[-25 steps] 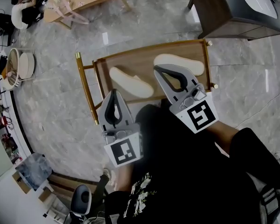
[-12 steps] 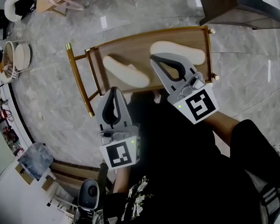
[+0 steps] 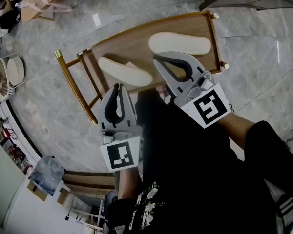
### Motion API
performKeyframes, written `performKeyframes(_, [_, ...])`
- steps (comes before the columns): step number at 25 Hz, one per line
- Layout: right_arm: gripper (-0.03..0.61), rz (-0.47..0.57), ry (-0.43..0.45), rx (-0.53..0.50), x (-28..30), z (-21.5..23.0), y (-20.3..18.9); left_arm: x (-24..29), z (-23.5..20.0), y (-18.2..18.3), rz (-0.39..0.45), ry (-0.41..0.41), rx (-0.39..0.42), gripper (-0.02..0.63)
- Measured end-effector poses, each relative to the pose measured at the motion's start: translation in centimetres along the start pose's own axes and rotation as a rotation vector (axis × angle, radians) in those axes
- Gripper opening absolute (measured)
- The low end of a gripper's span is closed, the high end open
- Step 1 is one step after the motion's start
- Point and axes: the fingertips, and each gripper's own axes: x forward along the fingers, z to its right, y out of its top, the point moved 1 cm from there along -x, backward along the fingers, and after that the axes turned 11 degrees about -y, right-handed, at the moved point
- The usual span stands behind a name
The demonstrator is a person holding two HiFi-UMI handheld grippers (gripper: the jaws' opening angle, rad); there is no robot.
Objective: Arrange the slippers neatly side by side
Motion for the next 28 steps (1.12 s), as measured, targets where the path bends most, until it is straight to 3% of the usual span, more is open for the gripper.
performKeyframes(9, [-0.002,-0.067,-0.067,0.089,0.6,0.6,-3.2,0.9,-2.1,-4.0,-0.147,-0.076,-0.006,0.006])
performKeyframes(11, [-0.002,-0.073,-0.089,0.101,0.8,0.8,-3.7,1.1,-2.5,-4.5,-0.158,-0.092,-0.017,0.079])
performKeyframes(17, [-0.002,-0.074,-0.128,0.108,1.3,0.8,-4.7,1.3,-3.2,-6.4,-0.211,-0.141,-0.007,0.084])
performKeyframes(23, [-0.002,-0.079,-0.187,0.119,0.9,1.5,-6.2,3.1,-3.5,-8.1,-0.306,-0.253,0.095,0.081])
performKeyframes(28, [-0.002,-0.122,-0.213,0.139,0.7,1.2,-7.5,4.2,-2.8,-9.9,-0.342,-0.358,0.072,0.081])
